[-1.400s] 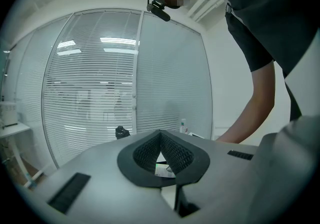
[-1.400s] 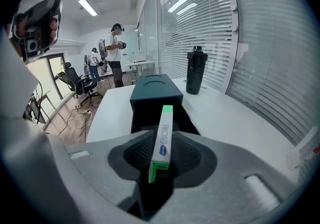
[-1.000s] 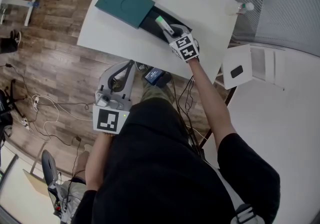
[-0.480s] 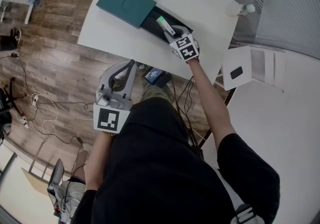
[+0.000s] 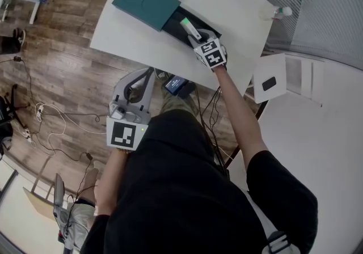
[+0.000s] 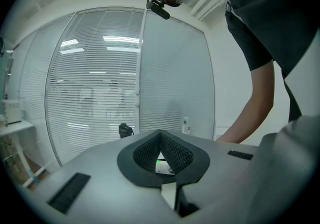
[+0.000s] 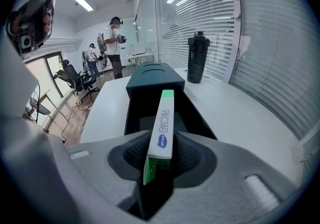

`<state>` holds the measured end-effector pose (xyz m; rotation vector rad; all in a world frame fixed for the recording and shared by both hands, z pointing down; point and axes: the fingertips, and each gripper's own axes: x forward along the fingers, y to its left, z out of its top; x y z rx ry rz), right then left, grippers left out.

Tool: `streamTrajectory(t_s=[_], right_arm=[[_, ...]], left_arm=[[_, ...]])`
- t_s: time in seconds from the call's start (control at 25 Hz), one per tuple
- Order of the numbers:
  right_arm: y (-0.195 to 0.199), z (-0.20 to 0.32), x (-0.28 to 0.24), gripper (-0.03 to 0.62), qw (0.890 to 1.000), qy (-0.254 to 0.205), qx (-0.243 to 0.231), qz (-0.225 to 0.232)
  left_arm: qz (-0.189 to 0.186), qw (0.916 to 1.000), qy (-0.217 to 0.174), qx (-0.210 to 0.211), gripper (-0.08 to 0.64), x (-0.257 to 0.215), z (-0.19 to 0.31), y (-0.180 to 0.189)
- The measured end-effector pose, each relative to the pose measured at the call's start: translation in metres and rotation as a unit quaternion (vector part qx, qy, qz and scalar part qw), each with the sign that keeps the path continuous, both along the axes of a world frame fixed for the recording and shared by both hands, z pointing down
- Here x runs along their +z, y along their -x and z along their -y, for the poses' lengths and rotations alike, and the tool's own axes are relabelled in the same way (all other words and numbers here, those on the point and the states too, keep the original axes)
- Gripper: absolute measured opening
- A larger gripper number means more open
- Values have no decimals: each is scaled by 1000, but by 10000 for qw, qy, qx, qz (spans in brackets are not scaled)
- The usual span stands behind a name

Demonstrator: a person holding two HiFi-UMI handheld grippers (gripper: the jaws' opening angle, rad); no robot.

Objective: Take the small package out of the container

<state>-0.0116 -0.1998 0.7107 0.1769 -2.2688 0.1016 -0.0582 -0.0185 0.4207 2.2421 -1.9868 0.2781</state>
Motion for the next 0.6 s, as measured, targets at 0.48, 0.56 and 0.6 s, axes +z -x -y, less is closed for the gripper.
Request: streamTrajectory(t_s=[0.48, 0.56, 0.6], right_arm=[[-1, -1, 10, 112, 9999, 21, 26, -129], [-1, 0, 10, 112, 9999, 23, 51, -131], [-1, -1, 10, 112, 9999, 26, 62, -138]], left_arm=[[-11, 10000, -82, -43, 2, 0, 0, 3], [27, 10000, -66, -25, 2, 0, -2, 3], [27, 10000, -55, -36, 2, 0, -4, 4]])
